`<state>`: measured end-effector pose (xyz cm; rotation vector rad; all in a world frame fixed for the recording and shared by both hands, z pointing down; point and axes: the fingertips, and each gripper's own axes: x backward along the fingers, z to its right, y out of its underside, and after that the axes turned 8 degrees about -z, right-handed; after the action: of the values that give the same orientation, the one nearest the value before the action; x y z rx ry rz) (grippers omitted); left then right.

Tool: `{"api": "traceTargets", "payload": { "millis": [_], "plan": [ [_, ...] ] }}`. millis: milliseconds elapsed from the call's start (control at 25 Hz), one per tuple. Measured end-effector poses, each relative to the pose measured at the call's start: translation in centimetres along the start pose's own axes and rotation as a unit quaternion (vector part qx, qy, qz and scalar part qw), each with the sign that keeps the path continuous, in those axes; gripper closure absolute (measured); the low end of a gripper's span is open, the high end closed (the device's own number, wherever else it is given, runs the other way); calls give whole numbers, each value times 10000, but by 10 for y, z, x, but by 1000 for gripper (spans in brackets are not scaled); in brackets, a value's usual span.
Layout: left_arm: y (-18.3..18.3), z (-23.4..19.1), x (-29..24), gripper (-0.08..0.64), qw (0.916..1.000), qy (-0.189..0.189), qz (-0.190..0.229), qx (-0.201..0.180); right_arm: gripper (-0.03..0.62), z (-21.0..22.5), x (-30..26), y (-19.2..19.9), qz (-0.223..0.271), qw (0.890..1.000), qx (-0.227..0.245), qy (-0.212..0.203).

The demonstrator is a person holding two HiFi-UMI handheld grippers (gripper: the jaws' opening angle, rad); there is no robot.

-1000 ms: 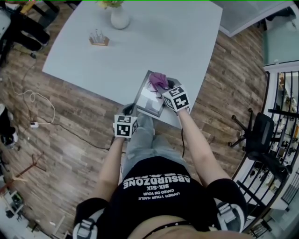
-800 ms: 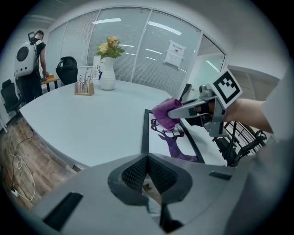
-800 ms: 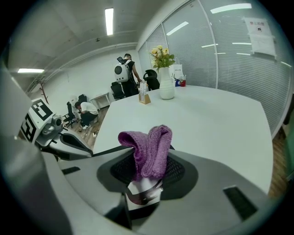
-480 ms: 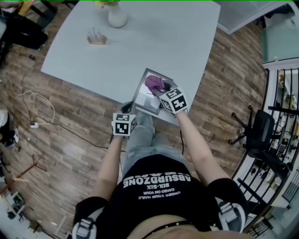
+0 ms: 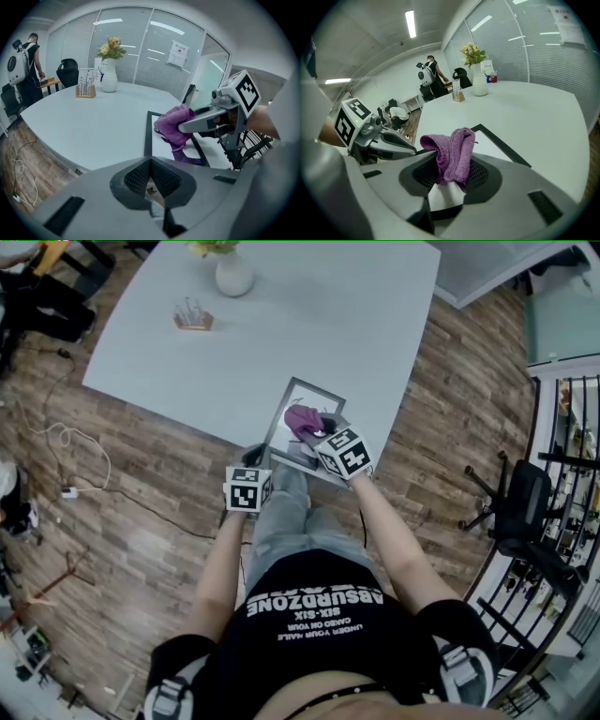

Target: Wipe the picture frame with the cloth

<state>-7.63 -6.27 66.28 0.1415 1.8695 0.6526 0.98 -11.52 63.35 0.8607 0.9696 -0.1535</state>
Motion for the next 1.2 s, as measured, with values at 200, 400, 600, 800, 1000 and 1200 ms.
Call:
{"api": "traceTargets", "payload": {
  "millis": [200, 400, 600, 800, 1000, 1200],
  "plan": [
    [0, 0, 1, 546, 10000, -17, 21, 16, 451, -13, 1, 7, -48, 9998, -23, -199],
    [1, 0, 0, 546, 10000, -44, 34, 51, 451, -29, 1, 16, -95, 9994, 36, -341],
    [3, -1, -1, 545, 10000, -74, 19, 29, 451, -44, -1, 22, -142, 9989, 117, -437],
    [2, 0, -2, 545, 9999, -94, 12, 40, 451, -50, 0, 24, -282, 9974, 389, -532],
    [2, -1, -2, 546, 9999, -141, 3, 16, 451, -60, -7, 23, -596, 9916, 1043, -476],
    [2, -1, -2, 546, 9998, -194, -46, -19, 451, -64, -9, 24, -769, 9874, 1323, -394]
  ]
}}
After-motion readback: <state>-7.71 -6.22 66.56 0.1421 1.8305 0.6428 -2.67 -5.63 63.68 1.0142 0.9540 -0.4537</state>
